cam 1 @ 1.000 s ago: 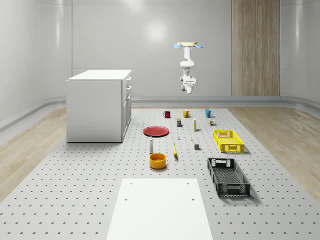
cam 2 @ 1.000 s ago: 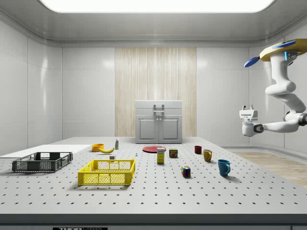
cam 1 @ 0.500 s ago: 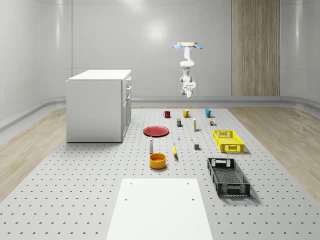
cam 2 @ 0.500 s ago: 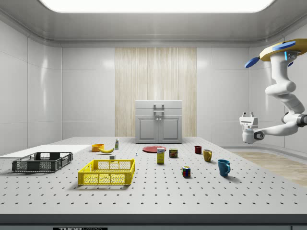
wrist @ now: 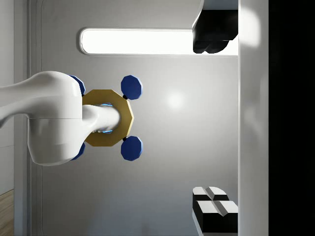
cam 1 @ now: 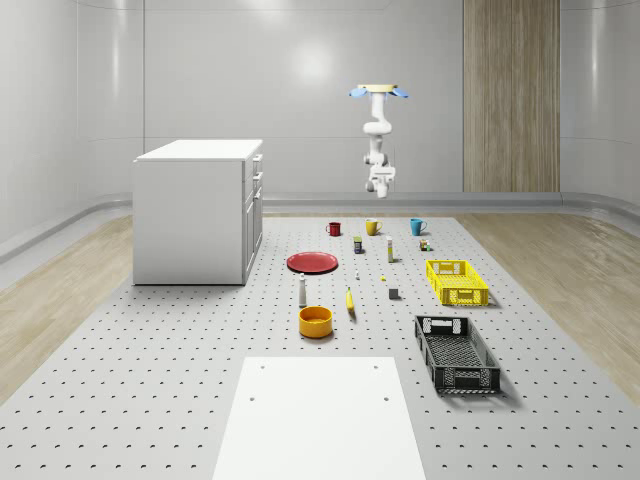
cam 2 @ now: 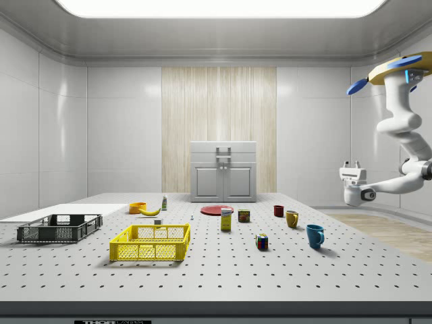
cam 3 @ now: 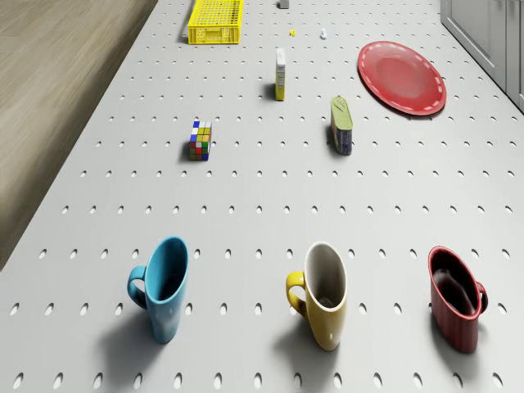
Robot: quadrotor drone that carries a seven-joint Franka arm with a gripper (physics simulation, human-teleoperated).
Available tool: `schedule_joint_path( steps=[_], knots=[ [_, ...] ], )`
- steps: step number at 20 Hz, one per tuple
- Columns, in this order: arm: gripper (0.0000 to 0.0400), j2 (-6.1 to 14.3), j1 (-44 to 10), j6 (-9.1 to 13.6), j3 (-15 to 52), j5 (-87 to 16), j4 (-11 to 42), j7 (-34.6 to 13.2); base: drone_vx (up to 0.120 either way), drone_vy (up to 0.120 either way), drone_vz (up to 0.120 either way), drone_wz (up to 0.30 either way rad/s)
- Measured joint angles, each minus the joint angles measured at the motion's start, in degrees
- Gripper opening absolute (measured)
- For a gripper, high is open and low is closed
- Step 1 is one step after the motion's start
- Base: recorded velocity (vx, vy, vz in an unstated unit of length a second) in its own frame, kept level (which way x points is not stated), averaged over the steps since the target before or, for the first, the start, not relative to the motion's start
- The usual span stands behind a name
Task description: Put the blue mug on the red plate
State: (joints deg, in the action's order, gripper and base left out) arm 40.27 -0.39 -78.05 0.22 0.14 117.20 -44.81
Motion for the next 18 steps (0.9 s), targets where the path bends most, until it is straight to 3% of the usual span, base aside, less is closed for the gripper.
schedule_joint_path(
  steps=[3, 18],
  knots=[
    [0.04, 0.0, 0.0, 0.0, 0.0, 0.0, -0.1, 0.0, 0.027, 0.12, 0.0, 0.0],
    [0.04, 0.4, -0.1, -0.5, 0.1, -0.1, 0.1, 0.0, 0.12, 0.117, 0.0, 0.0]
  ],
)
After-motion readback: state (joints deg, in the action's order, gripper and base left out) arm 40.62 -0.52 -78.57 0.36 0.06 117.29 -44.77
